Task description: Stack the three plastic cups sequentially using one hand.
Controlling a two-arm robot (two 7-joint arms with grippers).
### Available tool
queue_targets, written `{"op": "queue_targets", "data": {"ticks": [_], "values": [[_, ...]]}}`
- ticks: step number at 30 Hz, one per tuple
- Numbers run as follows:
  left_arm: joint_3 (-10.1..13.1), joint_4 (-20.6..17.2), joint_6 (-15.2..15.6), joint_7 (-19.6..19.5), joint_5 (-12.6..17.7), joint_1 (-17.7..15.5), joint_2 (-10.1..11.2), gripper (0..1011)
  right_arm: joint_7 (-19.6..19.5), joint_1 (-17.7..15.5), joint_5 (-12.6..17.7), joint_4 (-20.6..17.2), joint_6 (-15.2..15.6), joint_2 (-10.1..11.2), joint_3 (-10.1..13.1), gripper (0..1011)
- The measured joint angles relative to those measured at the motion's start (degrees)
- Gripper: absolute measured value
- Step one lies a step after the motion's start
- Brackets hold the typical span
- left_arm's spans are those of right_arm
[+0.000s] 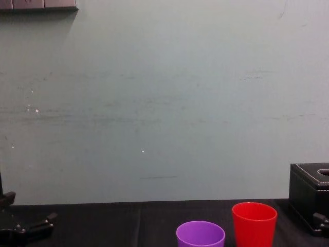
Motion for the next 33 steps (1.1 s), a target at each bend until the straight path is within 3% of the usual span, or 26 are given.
{"op": "queue_targets", "data": {"ticks": [33], "values": [[0.00,0.00,0.00,0.00,0.00,0.00,0.00,1005,0.00,0.00,0.00,0.00,0.00,0.00,0.00,1003]]}}
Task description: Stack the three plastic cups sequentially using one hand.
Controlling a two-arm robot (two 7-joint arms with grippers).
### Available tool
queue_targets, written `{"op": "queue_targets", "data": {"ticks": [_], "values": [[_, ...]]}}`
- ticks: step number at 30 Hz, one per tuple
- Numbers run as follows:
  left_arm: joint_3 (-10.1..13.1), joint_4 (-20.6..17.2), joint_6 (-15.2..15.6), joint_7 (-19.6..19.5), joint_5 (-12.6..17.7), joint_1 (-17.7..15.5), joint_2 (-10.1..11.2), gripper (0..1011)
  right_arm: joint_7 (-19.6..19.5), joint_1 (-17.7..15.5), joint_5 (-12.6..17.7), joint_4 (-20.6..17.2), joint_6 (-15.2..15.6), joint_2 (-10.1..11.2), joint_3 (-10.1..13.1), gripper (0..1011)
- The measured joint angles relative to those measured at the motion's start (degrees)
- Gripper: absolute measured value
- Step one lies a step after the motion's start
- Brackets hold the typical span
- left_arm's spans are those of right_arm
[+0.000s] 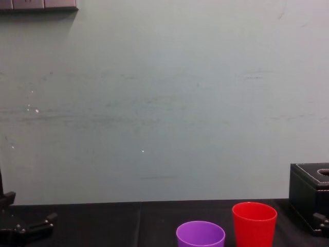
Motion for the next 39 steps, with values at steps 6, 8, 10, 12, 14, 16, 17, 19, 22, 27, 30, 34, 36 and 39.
{"op": "queue_targets", "data": {"ticks": [6,8,10,12,14,16,17,19,22,27,30,34,36,39], "values": [[0.00,0.00,0.00,0.00,0.00,0.00,0.00,1005,0.00,0.00,0.00,0.00,0.00,0.00,0.00,1004],[0.00,0.00,0.00,0.00,0.00,0.00,0.00,1005,0.00,0.00,0.00,0.00,0.00,0.00,0.00,1004],[0.00,0.00,0.00,0.00,0.00,0.00,0.00,1005,0.00,0.00,0.00,0.00,0.00,0.00,0.00,1002],[0.00,0.00,0.00,0.00,0.00,0.00,0.00,1005,0.00,0.00,0.00,0.00,0.00,0.00,0.00,1003],[0.00,0.00,0.00,0.00,0.00,0.00,0.00,1005,0.00,0.00,0.00,0.00,0.00,0.00,0.00,1003],[0.00,0.00,0.00,0.00,0.00,0.00,0.00,1005,0.00,0.00,0.00,0.00,0.00,0.00,0.00,1003],[0.00,0.00,0.00,0.00,0.00,0.00,0.00,1005,0.00,0.00,0.00,0.00,0.00,0.00,0.00,1002],[0.00,0.00,0.00,0.00,0.00,0.00,0.00,1005,0.00,0.00,0.00,0.00,0.00,0.00,0.00,1003],[0.00,0.00,0.00,0.00,0.00,0.00,0.00,1005,0.00,0.00,0.00,0.00,0.00,0.00,0.00,1002],[0.00,0.00,0.00,0.00,0.00,0.00,0.00,1004,0.01,0.00,0.00,0.00,0.00,0.00,0.00,1003],[0.00,0.00,0.00,0.00,0.00,0.00,0.00,1005,0.00,0.00,0.00,0.00,0.00,0.00,0.00,1003],[0.00,0.00,0.00,0.00,0.00,0.00,0.00,1005,0.00,0.00,0.00,0.00,0.00,0.00,0.00,1002],[0.00,0.00,0.00,0.00,0.00,0.00,0.00,1005,0.00,0.00,0.00,0.00,0.00,0.00,0.00,1003],[0.00,0.00,0.00,0.00,0.00,0.00,0.00,1005,0.00,0.00,0.00,0.00,0.00,0.00,0.00,1003]]}}
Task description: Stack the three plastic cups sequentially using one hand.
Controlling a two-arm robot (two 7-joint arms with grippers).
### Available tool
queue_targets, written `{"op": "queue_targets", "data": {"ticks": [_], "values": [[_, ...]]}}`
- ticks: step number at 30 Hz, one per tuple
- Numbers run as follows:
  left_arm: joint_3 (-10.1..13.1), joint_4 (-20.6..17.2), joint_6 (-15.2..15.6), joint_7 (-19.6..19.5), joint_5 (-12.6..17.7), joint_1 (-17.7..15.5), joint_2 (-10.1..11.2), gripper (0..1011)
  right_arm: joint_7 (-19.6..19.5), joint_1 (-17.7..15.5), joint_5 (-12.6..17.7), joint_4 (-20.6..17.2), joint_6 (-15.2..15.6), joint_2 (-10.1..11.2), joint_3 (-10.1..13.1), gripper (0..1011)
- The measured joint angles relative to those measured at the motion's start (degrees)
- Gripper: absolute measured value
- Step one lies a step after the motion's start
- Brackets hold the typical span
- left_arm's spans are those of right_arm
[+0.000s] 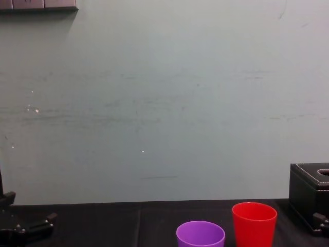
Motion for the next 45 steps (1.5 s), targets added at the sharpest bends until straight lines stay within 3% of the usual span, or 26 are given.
{"op": "queue_targets", "data": {"ticks": [9,11,17,23,31,37,45], "values": [[0.00,0.00,0.00,0.00,0.00,0.00,0.00,1005,0.15,-0.01,0.06,0.00,-0.20,-0.02,0.12,1003],[0.00,0.00,0.00,0.00,0.00,0.00,0.00,1005,1.47,-0.25,1.08,-0.41,-1.86,0.20,1.55,1003],[0.00,0.00,0.00,0.00,0.00,0.00,0.00,1005,3.52,-2.42,3.37,-2.57,-3.11,1.30,4.03,1003],[0.00,0.00,0.00,0.00,0.00,0.00,0.00,1005,6.65,-6.87,6.45,-5.80,-4.09,3.48,6.51,1003],[0.00,0.00,0.00,0.00,0.00,0.00,0.00,1005,18.05,-13.38,14.63,-9.00,-5.14,7.76,8.66,1003],[0.00,0.00,-0.01,0.00,0.00,0.00,0.00,1005,24.74,-17.01,16.85,-11.82,-6.00,9.85,8.40,1003],[0.00,0.00,-0.01,0.00,0.00,0.00,0.00,1005,27.39,-19.40,15.62,-14.02,-6.42,10.02,7.47,1002]]}}
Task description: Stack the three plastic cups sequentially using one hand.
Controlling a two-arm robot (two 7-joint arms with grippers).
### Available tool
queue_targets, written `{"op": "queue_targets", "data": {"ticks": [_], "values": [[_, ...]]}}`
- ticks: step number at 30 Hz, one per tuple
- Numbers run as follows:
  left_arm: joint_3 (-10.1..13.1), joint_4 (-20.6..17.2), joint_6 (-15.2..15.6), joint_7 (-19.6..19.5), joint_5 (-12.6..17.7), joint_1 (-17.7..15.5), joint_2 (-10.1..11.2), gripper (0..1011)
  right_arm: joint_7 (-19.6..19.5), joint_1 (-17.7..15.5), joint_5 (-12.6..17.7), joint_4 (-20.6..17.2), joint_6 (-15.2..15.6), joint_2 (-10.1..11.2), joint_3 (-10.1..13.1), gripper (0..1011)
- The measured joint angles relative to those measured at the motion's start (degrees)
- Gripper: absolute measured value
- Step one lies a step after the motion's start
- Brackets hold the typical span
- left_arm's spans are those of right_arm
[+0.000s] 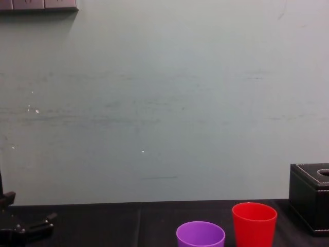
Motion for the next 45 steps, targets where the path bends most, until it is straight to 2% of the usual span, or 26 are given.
{"op": "queue_targets", "data": {"ticks": [11,21,30,45], "values": [[0.00,0.00,0.00,0.00,0.00,0.00,0.00,1005,0.73,0.15,-2.10,0.46,0.35,-2.69,-0.56,1002],[0.00,0.00,0.00,0.00,0.00,0.00,0.00,1005,2.74,3.98,-2.37,3.85,2.75,-7.00,-1.67,1003],[0.00,0.00,0.00,0.00,0.00,0.00,0.00,1005,3.24,6.11,-3.92,5.81,3.37,-10.07,-1.97,1003],[0.00,0.00,0.00,0.00,0.00,0.00,0.00,1005,3.45,7.05,-6.20,6.93,3.79,-13.09,-1.56,1003]]}}
